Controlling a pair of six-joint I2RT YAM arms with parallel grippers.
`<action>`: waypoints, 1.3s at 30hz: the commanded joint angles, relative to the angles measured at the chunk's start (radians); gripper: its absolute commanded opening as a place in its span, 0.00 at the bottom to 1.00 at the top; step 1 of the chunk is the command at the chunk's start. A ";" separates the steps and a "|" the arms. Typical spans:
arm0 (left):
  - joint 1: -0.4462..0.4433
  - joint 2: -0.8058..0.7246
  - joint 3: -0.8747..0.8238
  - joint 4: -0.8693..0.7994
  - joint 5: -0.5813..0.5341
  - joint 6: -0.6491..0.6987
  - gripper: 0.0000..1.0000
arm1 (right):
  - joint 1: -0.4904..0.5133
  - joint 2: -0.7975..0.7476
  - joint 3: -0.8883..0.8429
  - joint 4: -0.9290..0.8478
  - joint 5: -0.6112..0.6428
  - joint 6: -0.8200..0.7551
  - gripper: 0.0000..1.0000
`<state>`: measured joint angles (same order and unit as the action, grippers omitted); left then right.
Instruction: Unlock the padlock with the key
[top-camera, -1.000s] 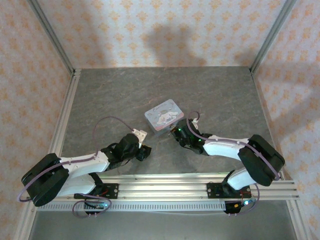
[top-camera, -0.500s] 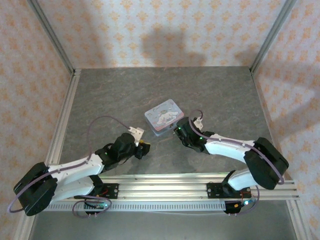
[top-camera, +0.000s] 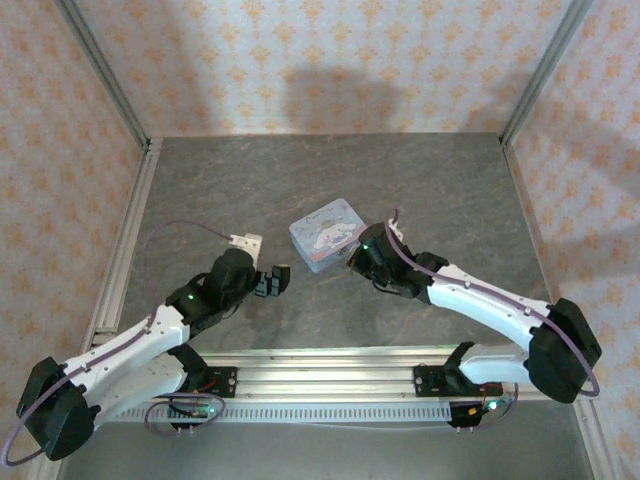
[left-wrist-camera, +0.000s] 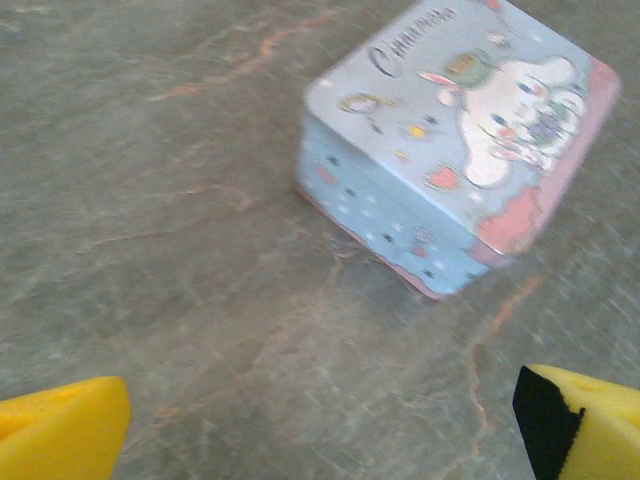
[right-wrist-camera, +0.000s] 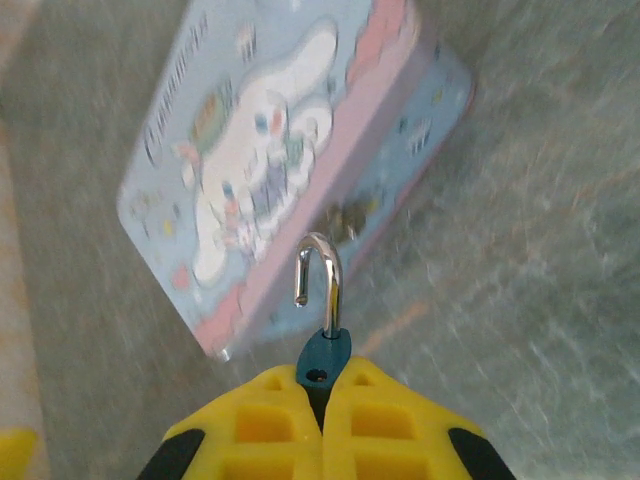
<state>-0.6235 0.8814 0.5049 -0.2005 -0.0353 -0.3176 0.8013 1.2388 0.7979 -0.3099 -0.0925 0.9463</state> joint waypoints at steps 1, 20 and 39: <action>0.040 -0.004 0.069 -0.140 -0.025 -0.036 1.00 | 0.062 0.059 0.037 -0.074 -0.148 -0.098 0.00; 0.114 -0.064 0.086 -0.278 0.020 -0.095 1.00 | 0.177 0.355 -0.005 0.250 -0.238 -0.041 0.00; 0.116 -0.072 0.046 -0.266 0.036 -0.093 1.00 | 0.176 0.360 0.029 0.076 -0.134 -0.115 0.14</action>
<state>-0.5159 0.8215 0.5594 -0.4618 -0.0067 -0.3965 0.9791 1.6020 0.8047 -0.1764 -0.2760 0.8516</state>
